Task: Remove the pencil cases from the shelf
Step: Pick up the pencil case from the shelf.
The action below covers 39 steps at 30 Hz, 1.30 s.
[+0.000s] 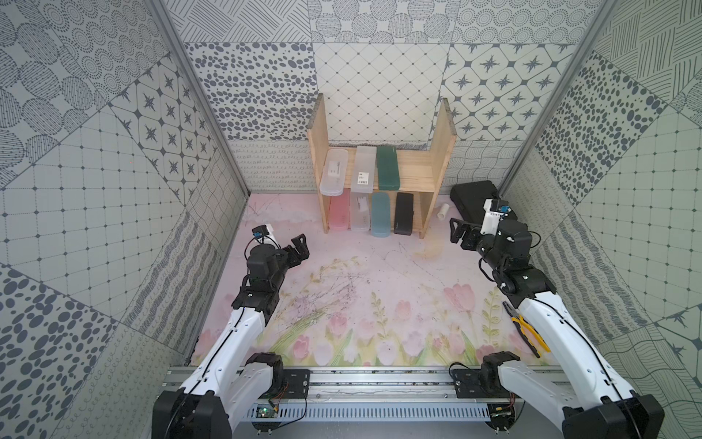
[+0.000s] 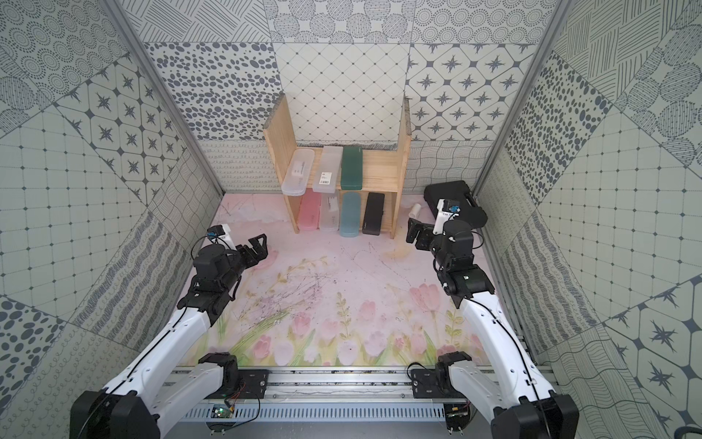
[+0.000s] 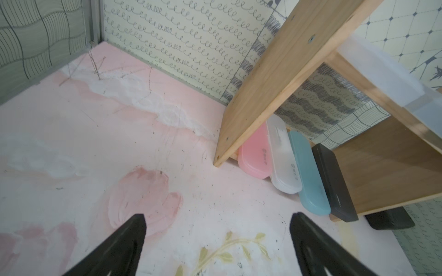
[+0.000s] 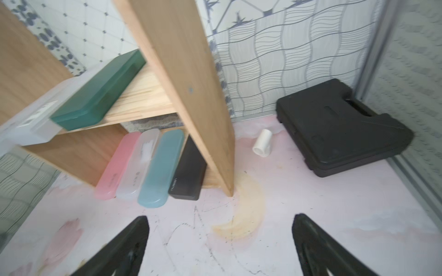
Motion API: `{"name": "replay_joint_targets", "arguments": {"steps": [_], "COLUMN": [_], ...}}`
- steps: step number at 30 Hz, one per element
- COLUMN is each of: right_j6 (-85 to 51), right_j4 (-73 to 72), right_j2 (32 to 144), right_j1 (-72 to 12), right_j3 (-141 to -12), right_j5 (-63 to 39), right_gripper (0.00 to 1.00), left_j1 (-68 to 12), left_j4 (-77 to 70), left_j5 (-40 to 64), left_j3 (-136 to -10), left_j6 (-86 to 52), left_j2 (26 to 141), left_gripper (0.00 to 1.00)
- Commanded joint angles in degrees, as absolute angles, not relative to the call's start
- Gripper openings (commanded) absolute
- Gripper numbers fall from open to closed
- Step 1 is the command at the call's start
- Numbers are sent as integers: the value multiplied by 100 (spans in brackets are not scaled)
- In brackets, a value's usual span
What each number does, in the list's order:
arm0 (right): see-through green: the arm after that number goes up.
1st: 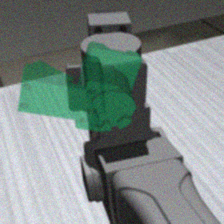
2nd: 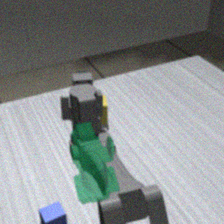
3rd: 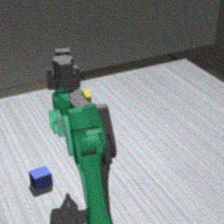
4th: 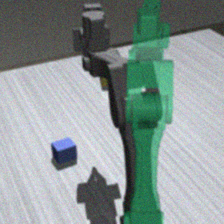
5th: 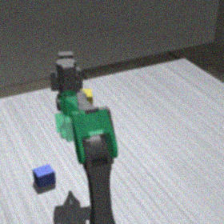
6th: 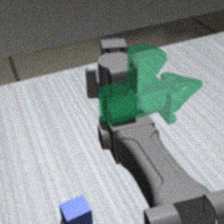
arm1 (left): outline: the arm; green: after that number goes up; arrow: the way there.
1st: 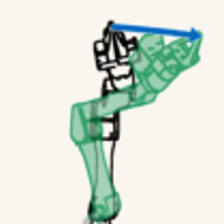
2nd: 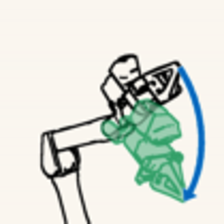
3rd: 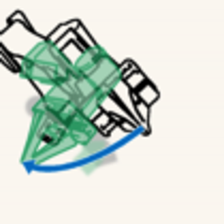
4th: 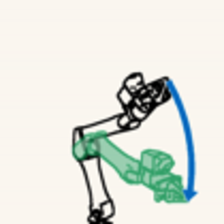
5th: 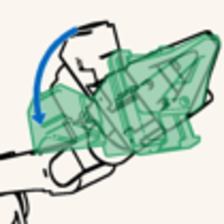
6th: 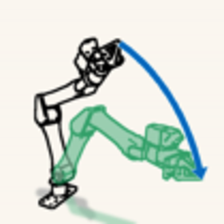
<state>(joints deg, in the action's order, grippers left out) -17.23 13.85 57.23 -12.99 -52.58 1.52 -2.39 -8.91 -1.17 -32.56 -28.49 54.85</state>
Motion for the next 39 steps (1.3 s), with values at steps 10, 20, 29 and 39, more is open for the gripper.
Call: {"name": "replay_joint_targets", "arguments": {"steps": [10, 20, 29, 39], "right_j6": [-1754, -1526, -1113, -977], "right_j4": [2751, 2725, 2593, 2623], "right_j2": [7275, 8779, 9921, 10793], "right_j1": [-3342, -3687, -3692, -3692], "right_j3": [-7477, -8964, -10274, -11249], "right_j5": [1028, 1826, 2389, 2353], "right_gripper": [98, 98, 98, 98], "left_j1": [-394, -467, -475, -480], "left_j4": [-839, -811, -735, -712], "left_j5": [1348, 1529, 1446, 1390], "left_j3": [-2210, -2300, -2332, -2330], "left_j6": [-4072, -4022, -3991, -3973], "left_j2": [5044, 5097, 5117, 5133], "left_gripper": [99, 99, 100, 100]}}
